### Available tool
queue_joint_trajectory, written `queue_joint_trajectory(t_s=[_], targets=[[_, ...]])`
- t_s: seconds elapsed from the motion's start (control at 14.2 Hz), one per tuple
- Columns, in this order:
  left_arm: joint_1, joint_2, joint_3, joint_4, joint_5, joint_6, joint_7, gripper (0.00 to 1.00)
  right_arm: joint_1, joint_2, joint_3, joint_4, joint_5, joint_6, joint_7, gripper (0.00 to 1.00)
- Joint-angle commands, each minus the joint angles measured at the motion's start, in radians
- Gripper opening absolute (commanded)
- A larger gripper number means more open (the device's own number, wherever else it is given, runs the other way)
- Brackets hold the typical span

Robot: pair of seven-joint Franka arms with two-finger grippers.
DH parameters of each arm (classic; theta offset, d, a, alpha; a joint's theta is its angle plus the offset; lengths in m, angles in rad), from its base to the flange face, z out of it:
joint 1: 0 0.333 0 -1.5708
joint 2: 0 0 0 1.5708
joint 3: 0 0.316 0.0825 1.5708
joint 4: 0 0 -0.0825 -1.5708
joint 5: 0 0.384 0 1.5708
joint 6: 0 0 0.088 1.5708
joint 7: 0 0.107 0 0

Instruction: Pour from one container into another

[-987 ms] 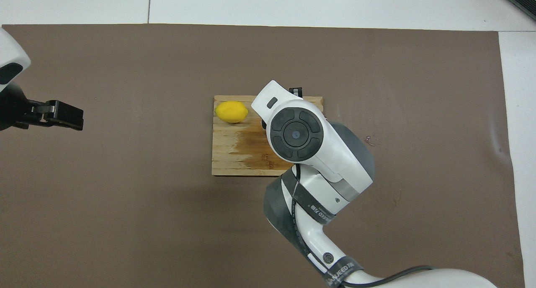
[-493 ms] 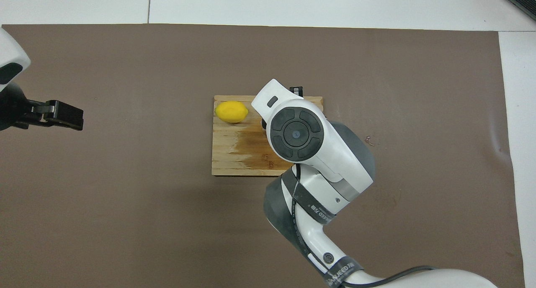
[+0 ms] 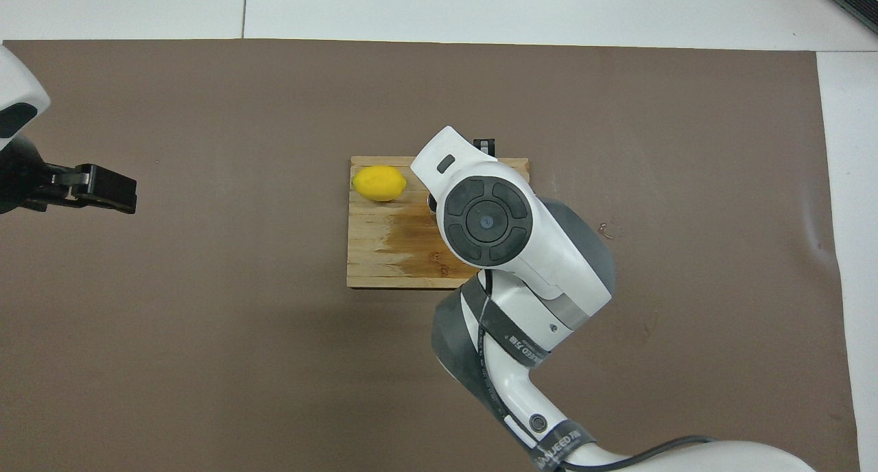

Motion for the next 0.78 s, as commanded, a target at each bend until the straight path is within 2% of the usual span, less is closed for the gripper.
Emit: queue_joint_trajectory(t_s=[0.0,0.49,0.7], targets=[[0.000,-0.028,0.003,-0.028,-0.001,-0.006,0.001,1.00,-0.016,-0.015,0.006,-0.012,0.104,0.011,-0.013,0.01],[0.000,-0.028,0.003,-0.028,-0.001,-0.006,0.001,1.00,-0.116,-0.086,0.006,-0.035,0.455,0.055,-0.191,0.01],[0.000,-0.028,0.003,-0.028,-0.001,-0.006,0.001,1.00,-0.212,-0.133,0.005,-0.081,0.659,0.051,-0.352,0.02]])
